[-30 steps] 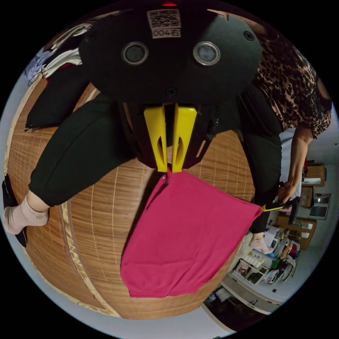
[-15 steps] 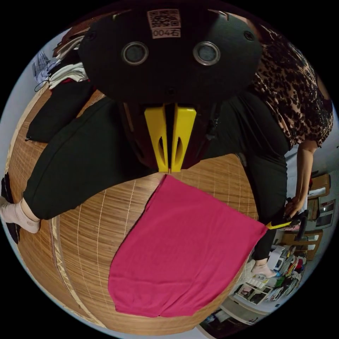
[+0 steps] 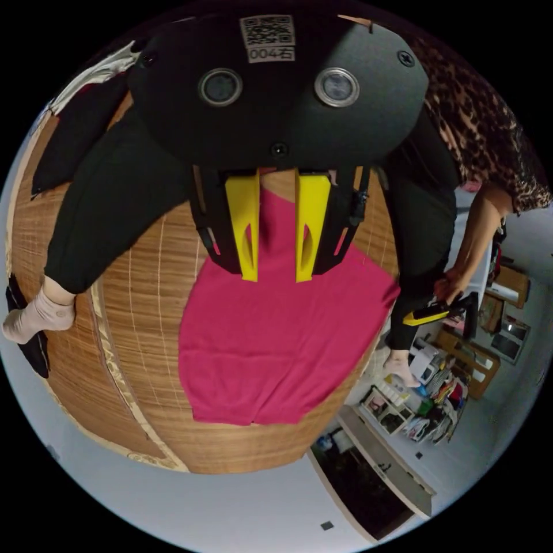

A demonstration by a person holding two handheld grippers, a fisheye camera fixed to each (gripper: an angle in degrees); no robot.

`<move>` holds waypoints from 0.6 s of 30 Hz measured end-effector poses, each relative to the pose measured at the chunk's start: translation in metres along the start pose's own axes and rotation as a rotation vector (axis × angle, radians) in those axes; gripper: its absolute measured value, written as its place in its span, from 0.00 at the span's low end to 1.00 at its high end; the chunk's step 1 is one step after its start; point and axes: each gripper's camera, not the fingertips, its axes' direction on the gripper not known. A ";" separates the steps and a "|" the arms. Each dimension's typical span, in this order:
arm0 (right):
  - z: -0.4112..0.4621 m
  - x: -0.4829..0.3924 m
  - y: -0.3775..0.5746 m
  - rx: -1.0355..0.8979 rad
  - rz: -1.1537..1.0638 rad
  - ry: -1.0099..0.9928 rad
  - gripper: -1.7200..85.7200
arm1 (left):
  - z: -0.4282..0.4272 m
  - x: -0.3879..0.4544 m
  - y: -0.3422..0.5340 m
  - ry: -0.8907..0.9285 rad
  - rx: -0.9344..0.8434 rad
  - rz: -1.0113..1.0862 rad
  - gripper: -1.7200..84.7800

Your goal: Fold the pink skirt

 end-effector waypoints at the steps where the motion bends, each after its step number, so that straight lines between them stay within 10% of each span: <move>1: 0.005 0.000 0.000 0.009 0.008 0.009 0.13 | 0.005 0.001 0.000 -0.036 -0.003 -0.011 0.05; 18: 0.065 0.039 -0.010 0.048 -0.037 0.203 0.12 | 0.094 0.013 0.002 -0.161 -0.002 -0.047 0.03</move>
